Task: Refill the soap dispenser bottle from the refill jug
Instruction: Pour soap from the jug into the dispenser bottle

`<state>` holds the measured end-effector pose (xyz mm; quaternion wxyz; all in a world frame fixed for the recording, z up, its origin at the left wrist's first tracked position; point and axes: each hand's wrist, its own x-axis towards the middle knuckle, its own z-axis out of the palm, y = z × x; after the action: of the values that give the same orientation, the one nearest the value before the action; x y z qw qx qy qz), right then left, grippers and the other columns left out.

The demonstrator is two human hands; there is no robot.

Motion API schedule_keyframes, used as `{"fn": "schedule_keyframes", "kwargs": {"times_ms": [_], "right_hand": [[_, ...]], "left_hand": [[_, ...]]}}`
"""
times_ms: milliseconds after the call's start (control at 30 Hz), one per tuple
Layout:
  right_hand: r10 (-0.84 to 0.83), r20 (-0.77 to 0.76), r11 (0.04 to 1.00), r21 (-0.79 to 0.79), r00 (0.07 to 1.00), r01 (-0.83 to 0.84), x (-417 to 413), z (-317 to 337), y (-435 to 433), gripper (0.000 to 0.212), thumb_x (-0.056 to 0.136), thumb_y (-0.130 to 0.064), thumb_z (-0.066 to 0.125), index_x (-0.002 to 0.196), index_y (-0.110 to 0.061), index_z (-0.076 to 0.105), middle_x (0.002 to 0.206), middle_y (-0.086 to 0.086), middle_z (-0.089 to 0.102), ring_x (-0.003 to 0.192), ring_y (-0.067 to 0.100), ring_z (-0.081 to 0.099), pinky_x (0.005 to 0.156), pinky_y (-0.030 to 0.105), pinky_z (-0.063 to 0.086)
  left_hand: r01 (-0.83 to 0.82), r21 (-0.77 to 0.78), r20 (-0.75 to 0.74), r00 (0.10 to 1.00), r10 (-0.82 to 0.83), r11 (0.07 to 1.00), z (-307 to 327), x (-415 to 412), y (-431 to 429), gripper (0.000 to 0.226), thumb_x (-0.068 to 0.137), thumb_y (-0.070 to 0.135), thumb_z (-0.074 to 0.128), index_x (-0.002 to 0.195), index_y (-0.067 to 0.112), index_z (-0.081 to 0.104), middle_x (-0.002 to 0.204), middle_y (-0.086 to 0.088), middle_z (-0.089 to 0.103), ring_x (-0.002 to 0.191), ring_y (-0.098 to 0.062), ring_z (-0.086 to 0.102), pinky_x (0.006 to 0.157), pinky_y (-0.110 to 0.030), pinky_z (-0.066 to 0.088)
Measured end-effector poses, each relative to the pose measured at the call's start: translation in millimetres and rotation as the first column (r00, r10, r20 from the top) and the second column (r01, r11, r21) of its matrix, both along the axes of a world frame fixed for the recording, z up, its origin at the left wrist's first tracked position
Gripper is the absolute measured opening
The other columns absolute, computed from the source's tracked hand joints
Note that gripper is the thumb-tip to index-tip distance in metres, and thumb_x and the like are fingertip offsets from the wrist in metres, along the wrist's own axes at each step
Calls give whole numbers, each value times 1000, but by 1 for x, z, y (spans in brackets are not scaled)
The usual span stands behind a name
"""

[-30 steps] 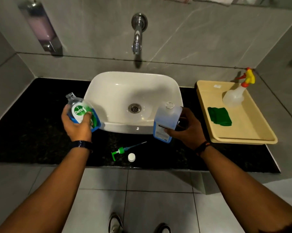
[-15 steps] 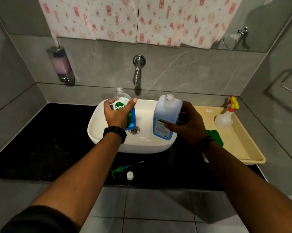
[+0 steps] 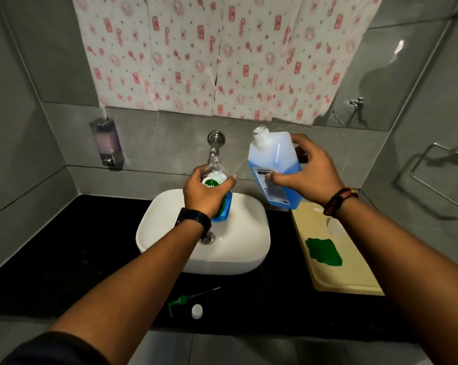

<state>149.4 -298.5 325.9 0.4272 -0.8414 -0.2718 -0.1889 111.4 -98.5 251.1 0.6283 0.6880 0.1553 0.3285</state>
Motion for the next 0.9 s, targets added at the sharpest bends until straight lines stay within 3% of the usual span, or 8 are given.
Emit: {"fn": "schedule_keyframes", "kwargs": {"times_ms": [200, 300, 467, 733, 900], "right_hand": [[-61, 158, 959, -264, 985, 102, -2, 35, 3, 83, 50, -50, 73, 127, -32, 47, 102, -3, 48, 93, 19, 49, 74, 33, 43], [-82, 217, 923, -352, 973, 157, -1, 41, 3, 83, 53, -47, 76, 128, -33, 45, 106, 1, 51, 95, 23, 51, 73, 34, 43], [-63, 286, 844, -496, 956, 204, 2, 48, 1, 83, 56, -45, 77, 129, -34, 41, 106, 2, 49, 93, 25, 52, 67, 30, 38], [-36, 340, 789, -568, 940, 236, 1, 64, 1, 82, 57, -44, 77, 129, -30, 41, 106, 4, 49, 90, 26, 51, 66, 34, 42], [-19, 379, 755, -601, 925, 262, -1, 72, 2, 81, 58, -45, 77, 129, -30, 41, 103, 5, 48, 82, 20, 43, 63, 31, 41]], "left_hand": [[50, 76, 6, 999, -51, 996, 21, 2, -9, 45, 52, 43, 84, 89, 32, 60, 89, 16, 65, 79, 5, 59, 59, 0, 40], [61, 95, 9, 998, -62, 994, 27, 3, -11, 47, 52, 44, 84, 90, 33, 59, 90, 15, 65, 82, 1, 61, 65, -8, 43], [65, 149, 43, 996, -72, 987, 35, 3, -14, 45, 53, 42, 84, 89, 32, 59, 86, 19, 64, 79, 4, 60, 57, 0, 40], [69, 178, 38, 996, -77, 982, 43, 3, -20, 49, 55, 45, 83, 96, 32, 60, 91, 17, 64, 84, 7, 57, 61, -1, 38], [72, 178, 33, 996, -79, 981, 46, 4, -23, 48, 56, 44, 83, 96, 32, 59, 92, 16, 64, 82, 7, 56, 55, 2, 38]]}}
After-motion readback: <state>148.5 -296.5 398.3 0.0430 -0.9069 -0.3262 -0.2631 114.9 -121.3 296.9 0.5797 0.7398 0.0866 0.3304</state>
